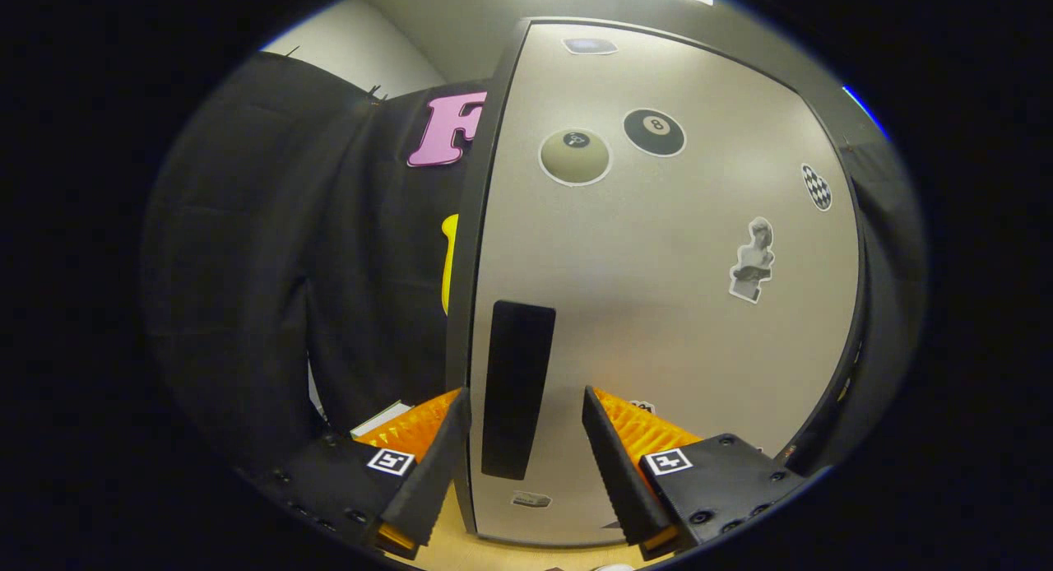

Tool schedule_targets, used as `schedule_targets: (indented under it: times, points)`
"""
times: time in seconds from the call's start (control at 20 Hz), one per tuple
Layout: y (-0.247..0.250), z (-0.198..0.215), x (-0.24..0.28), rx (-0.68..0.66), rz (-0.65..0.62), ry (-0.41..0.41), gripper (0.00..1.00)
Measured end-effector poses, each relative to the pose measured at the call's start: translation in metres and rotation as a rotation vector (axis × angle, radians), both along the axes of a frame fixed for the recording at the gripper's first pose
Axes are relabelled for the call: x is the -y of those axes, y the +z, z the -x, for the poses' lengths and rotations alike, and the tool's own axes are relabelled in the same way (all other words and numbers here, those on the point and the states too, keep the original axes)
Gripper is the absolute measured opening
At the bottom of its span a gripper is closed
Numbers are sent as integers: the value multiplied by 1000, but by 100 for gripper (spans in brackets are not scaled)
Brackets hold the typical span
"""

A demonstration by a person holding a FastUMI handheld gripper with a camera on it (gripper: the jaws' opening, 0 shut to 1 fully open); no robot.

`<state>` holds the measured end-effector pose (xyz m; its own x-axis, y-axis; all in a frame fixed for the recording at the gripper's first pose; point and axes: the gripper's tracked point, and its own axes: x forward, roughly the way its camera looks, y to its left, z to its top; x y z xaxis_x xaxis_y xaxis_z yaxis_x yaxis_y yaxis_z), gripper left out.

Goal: Open the shoe cabinet door, grab the shoes and put them into the shoe cabinet, then close the shoe cabinet door.

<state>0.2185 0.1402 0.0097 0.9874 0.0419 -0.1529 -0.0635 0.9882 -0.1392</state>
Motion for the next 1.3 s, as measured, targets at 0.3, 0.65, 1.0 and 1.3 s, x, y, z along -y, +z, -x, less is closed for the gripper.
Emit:
schedule_targets:
  times: [0.3, 0.65, 1.0, 1.3]
  points:
    - [-11, -8, -8, -42, -36, -6, 45]
    - [-12, -7, -8, -57, -72, -5, 22]
    - [-10, 14, -11, -69, -77, 54, 8]
    - [-5, 41, -9, -80, -85, 115, 8]
